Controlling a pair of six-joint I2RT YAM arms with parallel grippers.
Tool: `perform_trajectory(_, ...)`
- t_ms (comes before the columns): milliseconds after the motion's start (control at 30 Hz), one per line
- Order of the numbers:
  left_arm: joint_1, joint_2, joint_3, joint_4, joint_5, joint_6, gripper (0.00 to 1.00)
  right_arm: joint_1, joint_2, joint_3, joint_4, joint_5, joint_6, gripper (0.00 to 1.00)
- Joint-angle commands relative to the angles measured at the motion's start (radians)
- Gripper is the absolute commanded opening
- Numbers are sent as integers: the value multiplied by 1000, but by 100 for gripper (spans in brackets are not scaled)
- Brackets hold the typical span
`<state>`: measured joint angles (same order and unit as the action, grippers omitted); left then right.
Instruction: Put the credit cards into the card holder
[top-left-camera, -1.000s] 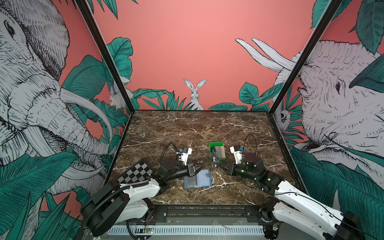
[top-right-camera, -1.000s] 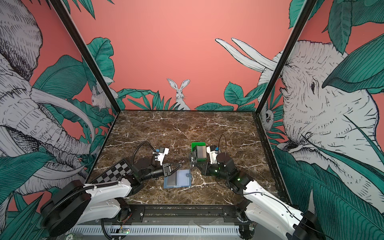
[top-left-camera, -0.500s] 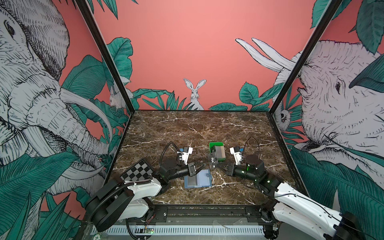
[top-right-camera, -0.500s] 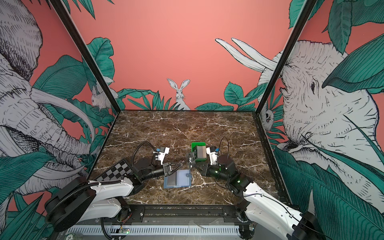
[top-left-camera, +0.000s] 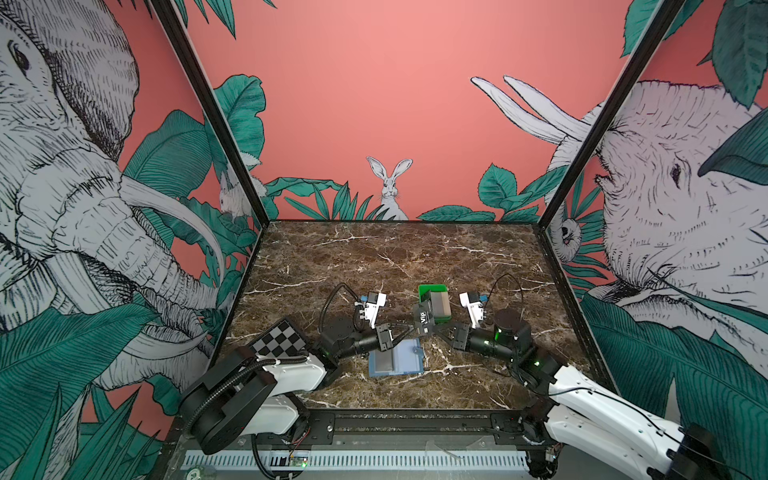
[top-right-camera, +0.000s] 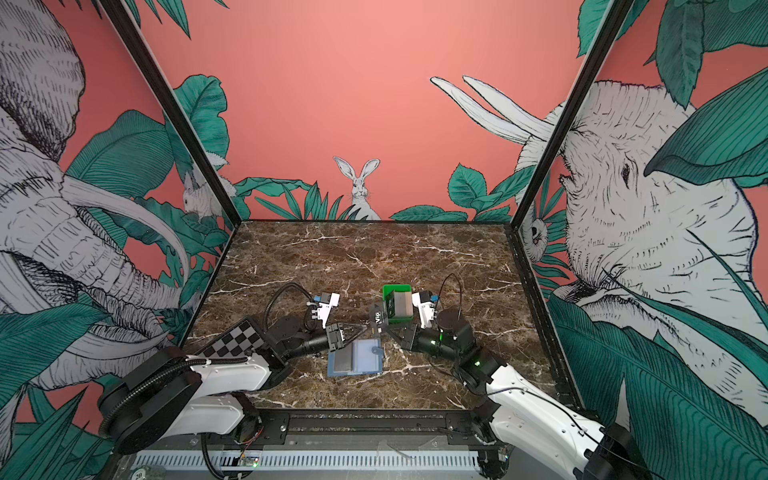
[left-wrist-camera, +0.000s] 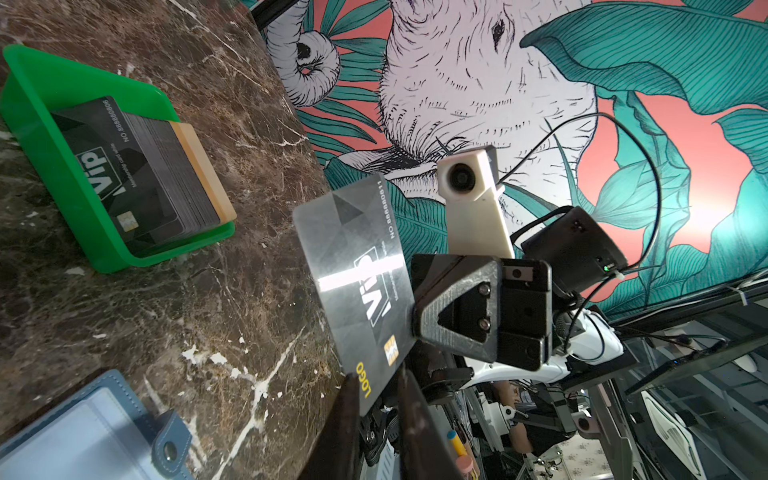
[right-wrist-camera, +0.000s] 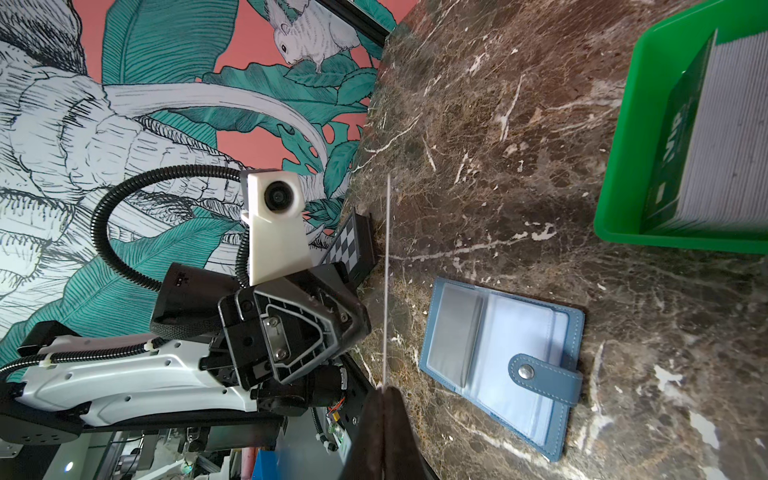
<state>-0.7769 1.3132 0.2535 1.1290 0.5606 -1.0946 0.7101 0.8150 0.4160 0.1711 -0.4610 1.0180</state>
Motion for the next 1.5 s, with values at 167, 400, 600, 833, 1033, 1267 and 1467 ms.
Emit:
perform_trajectory(167, 5, 8, 12, 63, 19, -24, 23, 6, -28, -12, 73, -18, 25, 0)
perform_trajectory(400, 5, 18, 21, 87, 26, -41, 24, 6, -36, -19, 87, -28, 40, 0)
perform_trajectory(600, 4, 23, 36, 94, 33, -63, 24, 6, -26, -31, 125, -48, 56, 0)
perform_trajectory(833, 3, 43, 46, 125, 71, -96, 22, 6, 3, -51, 183, -64, 76, 0)
perform_trajectory(1033, 4, 71, 44, 169, 71, -120, 20, 6, 10, -62, 185, -58, 75, 0)
perform_trajectory(1267, 2, 85, 44, 174, 72, -122, 13, 6, 0, -63, 155, -39, 65, 0)
perform_trajectory(1467, 4, 85, 43, 175, 75, -122, 10, 6, 3, -62, 118, -25, 50, 0)
